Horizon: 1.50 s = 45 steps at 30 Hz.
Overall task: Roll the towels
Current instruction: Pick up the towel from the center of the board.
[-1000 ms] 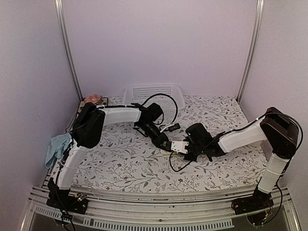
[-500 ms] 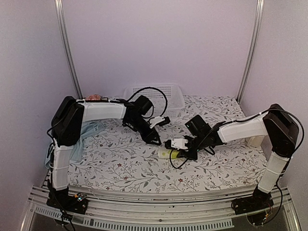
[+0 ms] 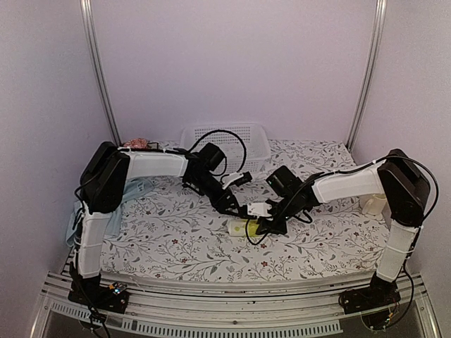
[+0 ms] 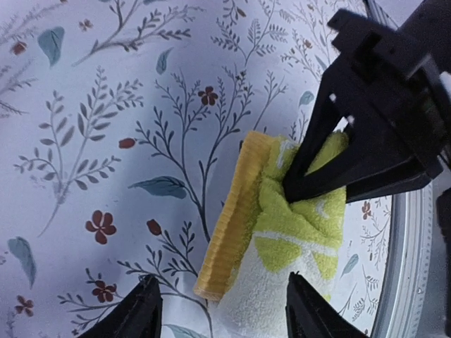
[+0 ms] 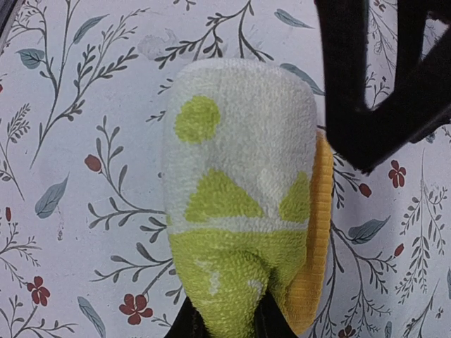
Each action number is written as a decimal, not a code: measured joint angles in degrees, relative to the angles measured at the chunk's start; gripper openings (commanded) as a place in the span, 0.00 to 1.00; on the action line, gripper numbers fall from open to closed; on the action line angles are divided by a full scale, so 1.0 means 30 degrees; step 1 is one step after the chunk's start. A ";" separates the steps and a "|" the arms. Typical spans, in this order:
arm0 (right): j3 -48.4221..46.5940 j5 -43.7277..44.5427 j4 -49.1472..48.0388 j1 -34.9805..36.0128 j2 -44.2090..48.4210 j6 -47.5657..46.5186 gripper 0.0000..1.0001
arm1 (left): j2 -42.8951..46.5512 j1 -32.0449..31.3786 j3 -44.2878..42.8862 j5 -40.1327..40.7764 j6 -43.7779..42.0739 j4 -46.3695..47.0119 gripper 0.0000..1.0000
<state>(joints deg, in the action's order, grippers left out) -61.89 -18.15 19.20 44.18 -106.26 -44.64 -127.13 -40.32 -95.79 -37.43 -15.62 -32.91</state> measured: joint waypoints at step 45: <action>0.0656 0.1268 -0.1311 -0.0102 0.0175 -0.1049 0.14 | -0.4240 -0.1064 -0.3475 -0.4473 -0.2193 -0.3045 0.54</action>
<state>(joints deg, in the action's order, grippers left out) -59.92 -14.35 15.27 43.88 -105.73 -47.79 -139.85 -43.51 -106.21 -50.85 -22.20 -42.04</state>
